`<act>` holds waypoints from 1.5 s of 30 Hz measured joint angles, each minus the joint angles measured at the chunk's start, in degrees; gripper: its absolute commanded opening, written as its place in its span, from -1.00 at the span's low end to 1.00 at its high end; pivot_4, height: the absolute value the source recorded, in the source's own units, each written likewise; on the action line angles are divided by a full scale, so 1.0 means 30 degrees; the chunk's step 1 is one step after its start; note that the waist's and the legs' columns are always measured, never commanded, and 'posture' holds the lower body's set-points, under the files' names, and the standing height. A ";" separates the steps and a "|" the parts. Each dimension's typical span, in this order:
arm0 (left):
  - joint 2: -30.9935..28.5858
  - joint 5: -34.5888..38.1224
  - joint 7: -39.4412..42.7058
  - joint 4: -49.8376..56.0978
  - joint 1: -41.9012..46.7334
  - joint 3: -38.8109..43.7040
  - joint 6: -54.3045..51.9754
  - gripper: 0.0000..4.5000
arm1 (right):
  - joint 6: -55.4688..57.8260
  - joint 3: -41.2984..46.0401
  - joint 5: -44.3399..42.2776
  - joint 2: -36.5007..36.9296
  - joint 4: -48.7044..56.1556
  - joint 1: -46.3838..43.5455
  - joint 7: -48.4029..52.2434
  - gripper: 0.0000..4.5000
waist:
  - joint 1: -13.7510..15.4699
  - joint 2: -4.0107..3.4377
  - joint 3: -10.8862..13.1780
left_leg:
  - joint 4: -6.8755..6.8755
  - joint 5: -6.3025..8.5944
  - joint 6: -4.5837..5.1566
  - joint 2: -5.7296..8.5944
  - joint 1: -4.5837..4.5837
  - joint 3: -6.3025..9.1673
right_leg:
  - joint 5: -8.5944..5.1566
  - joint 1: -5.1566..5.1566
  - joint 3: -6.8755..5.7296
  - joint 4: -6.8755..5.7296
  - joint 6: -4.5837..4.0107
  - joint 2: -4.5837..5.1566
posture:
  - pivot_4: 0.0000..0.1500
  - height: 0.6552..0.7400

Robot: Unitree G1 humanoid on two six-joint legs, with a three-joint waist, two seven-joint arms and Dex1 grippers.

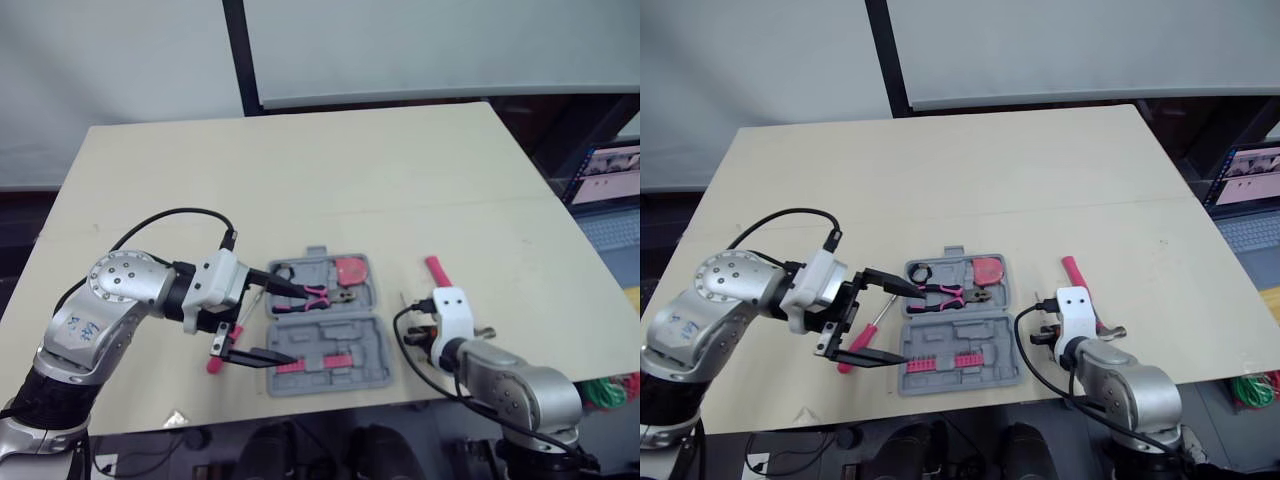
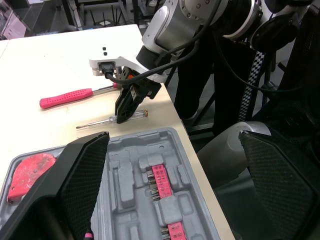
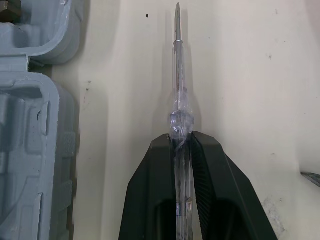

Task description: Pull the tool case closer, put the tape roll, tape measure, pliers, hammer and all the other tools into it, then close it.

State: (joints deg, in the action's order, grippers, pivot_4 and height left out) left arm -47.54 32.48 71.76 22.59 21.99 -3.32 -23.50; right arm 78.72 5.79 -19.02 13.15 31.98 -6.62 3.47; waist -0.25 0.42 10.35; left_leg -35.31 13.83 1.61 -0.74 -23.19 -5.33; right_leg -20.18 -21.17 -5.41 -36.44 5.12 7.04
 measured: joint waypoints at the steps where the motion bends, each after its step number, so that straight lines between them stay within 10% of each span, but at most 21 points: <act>1: 0.0000 0.0000 0.0001 -0.0002 0.0002 0.0000 0.0043 1.00 | -0.0022 -0.0062 -0.0014 -0.0008 0.0060 0.0029 0.0001 -0.14 | 0.0000 0.0000 0.0000 | 0.0000 0.0001 0.0000 0.0000 0.0000 0.0000 | 0.0000 0.0000 -0.0001 0.0000 0.0000 0.0000 | 1.00 0.71; 6: 0.0000 -0.0076 0.0052 -0.0109 0.0010 -0.0001 0.0200 1.00 | 0.0369 0.0094 -0.0068 0.0286 0.0531 0.0028 0.0098 0.98 | 0.0064 0.0000 0.0000 | -0.0002 0.0003 0.0006 0.0006 -0.0010 -0.0005 | 0.0000 -0.0006 -0.0002 0.0002 0.0001 0.0016 | 1.00 0.71; 14: 0.0221 -0.0425 0.0086 -0.0297 0.0100 -0.0016 0.0664 1.00 | 0.1323 0.0340 -0.2728 0.8486 0.1870 -0.2654 0.5891 0.98 | 0.0015 -0.0003 0.0004 | 0.0005 0.0060 0.0106 -0.0003 -0.0024 -0.0047 | -0.0002 -0.0048 0.0022 0.0004 -0.0002 -0.0002 | 1.00 0.71; 20: 0.0684 -0.0775 -0.0176 -0.0325 0.0065 -0.0189 0.0907 1.00 | -1.0248 -0.6820 0.0564 1.6290 -0.3156 -0.3876 1.5864 0.98 | 0.0009 0.0012 0.0012 | -0.0093 0.0067 0.0077 -0.0047 -0.0019 -0.0065 | 0.0004 -0.0008 0.0042 0.0045 0.0010 -0.0103 | 1.00 0.71; 33: 0.0738 -0.0944 -0.0773 -0.0182 -0.0052 -0.0185 0.0881 1.00 | -3.3968 -1.3975 1.1236 1.3318 -1.5432 -1.3005 2.3603 0.98 | -0.0342 0.0005 0.0019 | -0.0276 0.0100 0.0030 -0.0107 -0.0030 -0.0140 | 0.0008 0.0000 0.0104 -0.0010 0.0020 -0.0107 | 1.00 0.71; 45: 0.0740 -0.1079 -0.1122 -0.0163 -0.0135 -0.0168 0.0896 1.00 | -4.2789 -1.5312 1.6767 1.1616 -1.9026 -1.4810 2.2242 0.98 | -0.0429 0.0003 0.0019 | -0.0301 0.0100 0.0019 -0.0126 -0.0013 -0.0145 | 0.0002 0.0004 0.0128 -0.0050 0.0007 -0.0118 | 1.00 0.71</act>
State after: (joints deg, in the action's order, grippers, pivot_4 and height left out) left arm -45.32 29.24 68.39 22.10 21.58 -3.82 -20.82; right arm -49.64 -40.15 31.28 48.00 -25.09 -51.05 70.19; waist -1.53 0.43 10.41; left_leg -36.21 14.13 1.66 -1.11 -23.23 -5.76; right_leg -20.17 -21.16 -5.03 -36.59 5.14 6.68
